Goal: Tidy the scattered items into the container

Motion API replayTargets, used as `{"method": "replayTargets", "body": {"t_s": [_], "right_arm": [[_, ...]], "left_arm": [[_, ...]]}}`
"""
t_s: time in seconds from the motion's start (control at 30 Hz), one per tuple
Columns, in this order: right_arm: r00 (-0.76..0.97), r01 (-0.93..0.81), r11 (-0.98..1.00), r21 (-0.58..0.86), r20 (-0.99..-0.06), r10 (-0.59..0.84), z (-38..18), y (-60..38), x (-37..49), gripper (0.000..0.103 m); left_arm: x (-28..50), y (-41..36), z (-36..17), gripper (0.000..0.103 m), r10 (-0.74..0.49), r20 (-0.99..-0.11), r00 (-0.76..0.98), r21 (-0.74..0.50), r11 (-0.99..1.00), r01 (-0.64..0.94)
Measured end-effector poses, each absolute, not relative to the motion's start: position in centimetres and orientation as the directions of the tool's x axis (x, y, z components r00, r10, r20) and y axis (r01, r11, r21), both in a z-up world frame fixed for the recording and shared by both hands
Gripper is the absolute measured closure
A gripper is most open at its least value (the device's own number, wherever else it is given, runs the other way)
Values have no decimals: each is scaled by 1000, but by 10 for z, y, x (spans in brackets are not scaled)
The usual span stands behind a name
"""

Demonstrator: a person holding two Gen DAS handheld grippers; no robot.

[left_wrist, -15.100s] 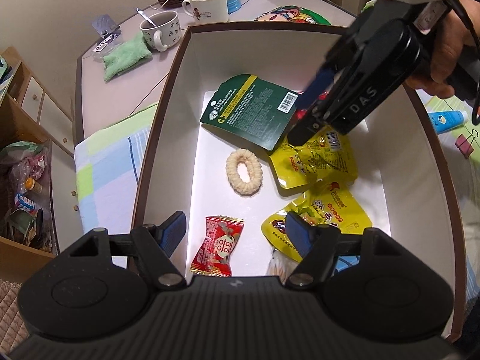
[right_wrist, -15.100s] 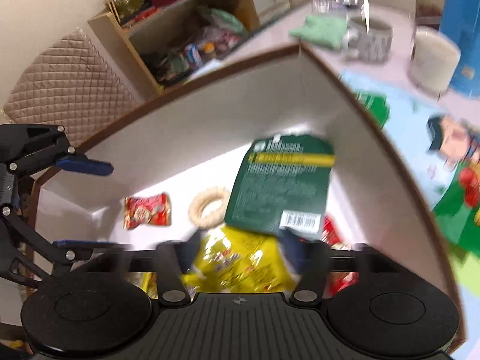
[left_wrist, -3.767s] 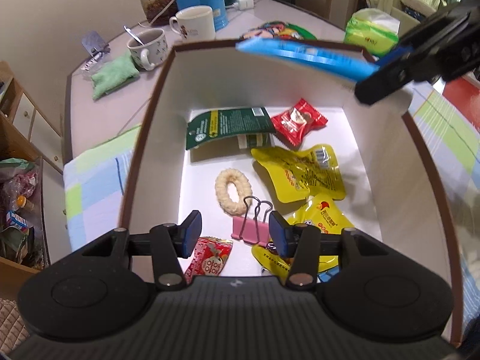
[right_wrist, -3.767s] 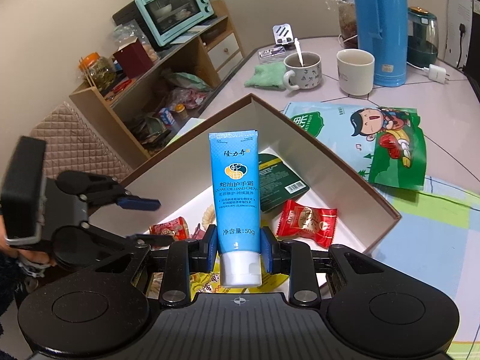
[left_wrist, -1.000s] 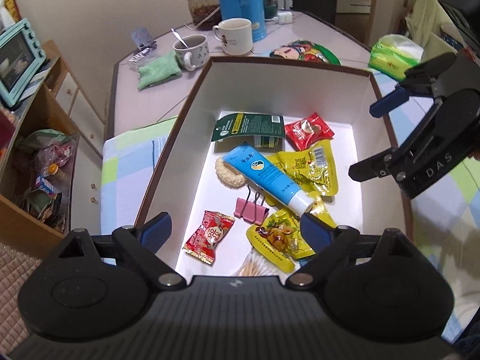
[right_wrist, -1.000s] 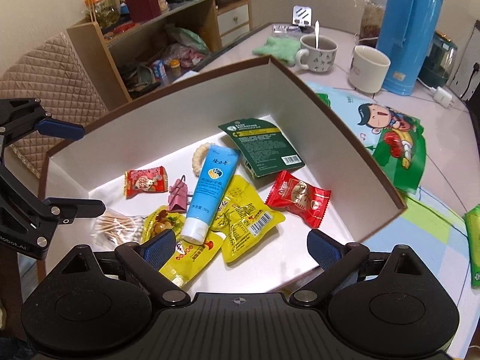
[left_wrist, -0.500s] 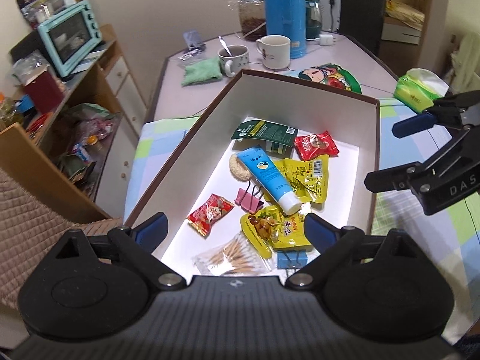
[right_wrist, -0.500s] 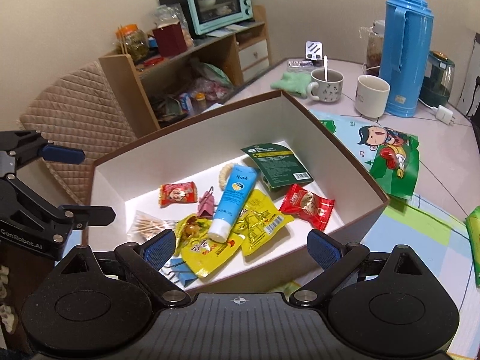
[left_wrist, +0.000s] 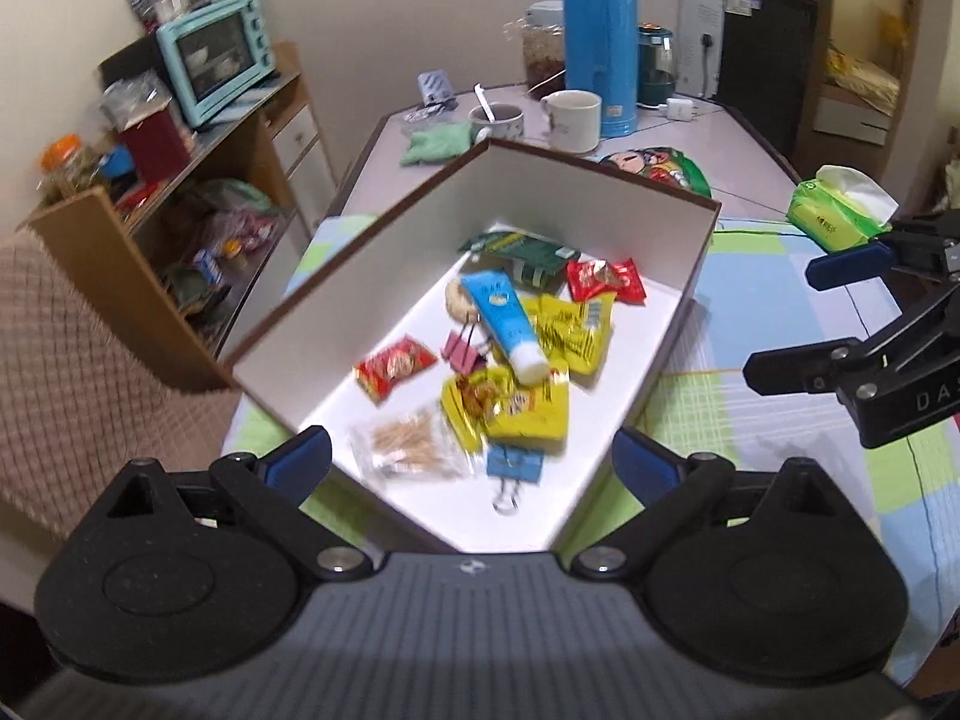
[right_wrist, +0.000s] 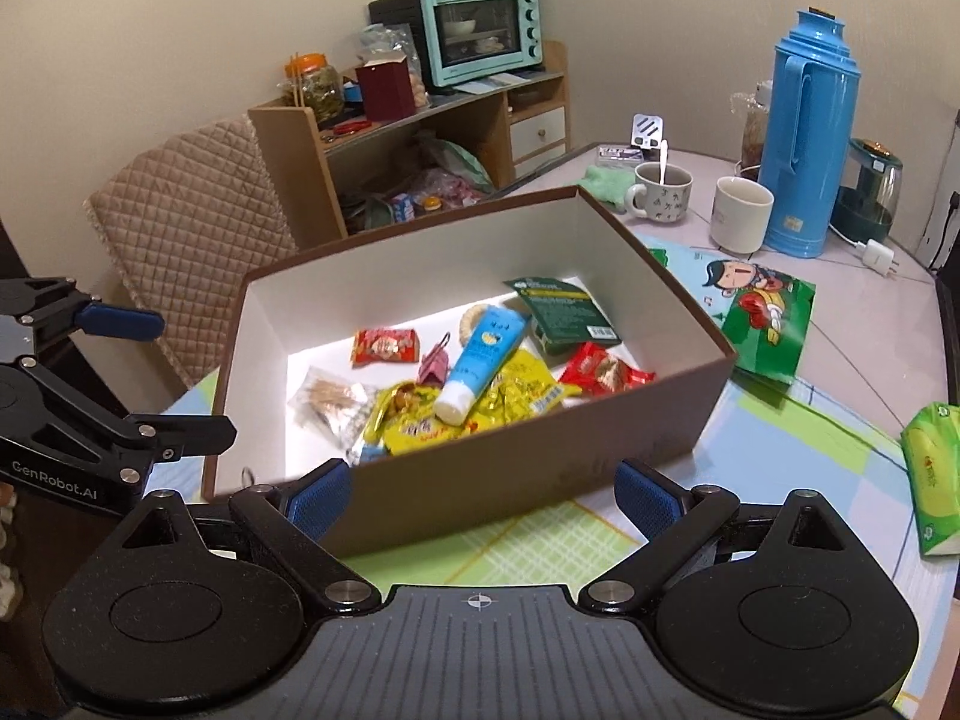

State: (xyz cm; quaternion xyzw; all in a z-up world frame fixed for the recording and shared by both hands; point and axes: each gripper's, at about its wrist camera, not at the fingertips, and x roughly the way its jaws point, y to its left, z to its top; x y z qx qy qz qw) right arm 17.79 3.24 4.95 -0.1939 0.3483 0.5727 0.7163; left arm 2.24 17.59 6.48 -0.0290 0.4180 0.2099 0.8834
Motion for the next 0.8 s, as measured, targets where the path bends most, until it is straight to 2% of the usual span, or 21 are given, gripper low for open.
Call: {"method": "replayTargets", "body": {"t_s": [0.43,0.8], "right_arm": [[28,-954,232,192,-710,703,49,-8,179,6],[25,-967,202,157,-727,687,49,-22,169,6]], "left_arm": [[-18,131,63,4,420,-762,493,106,832,-544],[-34,109,65,4,446,-758,476,100,800,-592]]}}
